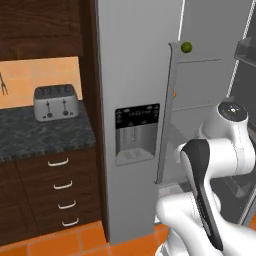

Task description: Place one lime and one chicken drumstick in each tupperware on the nearby counter, to pack two identical lunches.

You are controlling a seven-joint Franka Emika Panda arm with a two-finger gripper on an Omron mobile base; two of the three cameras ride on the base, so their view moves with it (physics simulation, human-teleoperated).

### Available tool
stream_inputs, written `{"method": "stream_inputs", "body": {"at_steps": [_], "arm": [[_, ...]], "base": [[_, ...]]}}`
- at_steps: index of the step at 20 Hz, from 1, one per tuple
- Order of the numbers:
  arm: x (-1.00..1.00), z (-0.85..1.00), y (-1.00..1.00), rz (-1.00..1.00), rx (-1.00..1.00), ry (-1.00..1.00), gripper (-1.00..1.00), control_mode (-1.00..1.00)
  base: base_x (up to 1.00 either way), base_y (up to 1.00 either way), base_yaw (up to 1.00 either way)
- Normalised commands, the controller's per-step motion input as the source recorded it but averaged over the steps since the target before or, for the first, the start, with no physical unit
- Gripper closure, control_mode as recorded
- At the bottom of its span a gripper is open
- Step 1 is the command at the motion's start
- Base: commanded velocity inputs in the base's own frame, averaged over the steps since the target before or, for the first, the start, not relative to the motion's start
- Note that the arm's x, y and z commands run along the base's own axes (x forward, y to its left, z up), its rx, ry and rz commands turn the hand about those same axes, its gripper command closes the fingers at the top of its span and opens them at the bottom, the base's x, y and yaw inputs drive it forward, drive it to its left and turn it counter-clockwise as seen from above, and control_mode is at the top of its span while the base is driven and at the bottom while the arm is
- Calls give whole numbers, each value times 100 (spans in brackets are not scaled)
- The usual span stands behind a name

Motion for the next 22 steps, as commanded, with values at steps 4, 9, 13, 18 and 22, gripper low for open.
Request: {"method": "stream_inputs", "body": {"at_steps": [4,9,13,18,22], "arm": [[0,0,0,0,0,0,-100,100],[0,0,0,0,0,0,-100,100],[0,0,0,0,0,0,-100,100],[0,0,0,0,0,0,-100,100],[52,0,-21,0,2,0,-100,-100]], "base": [[41,-72,0],[48,-59,0],[63,-9,0],[62,0,0],[14,-4,0]]}}
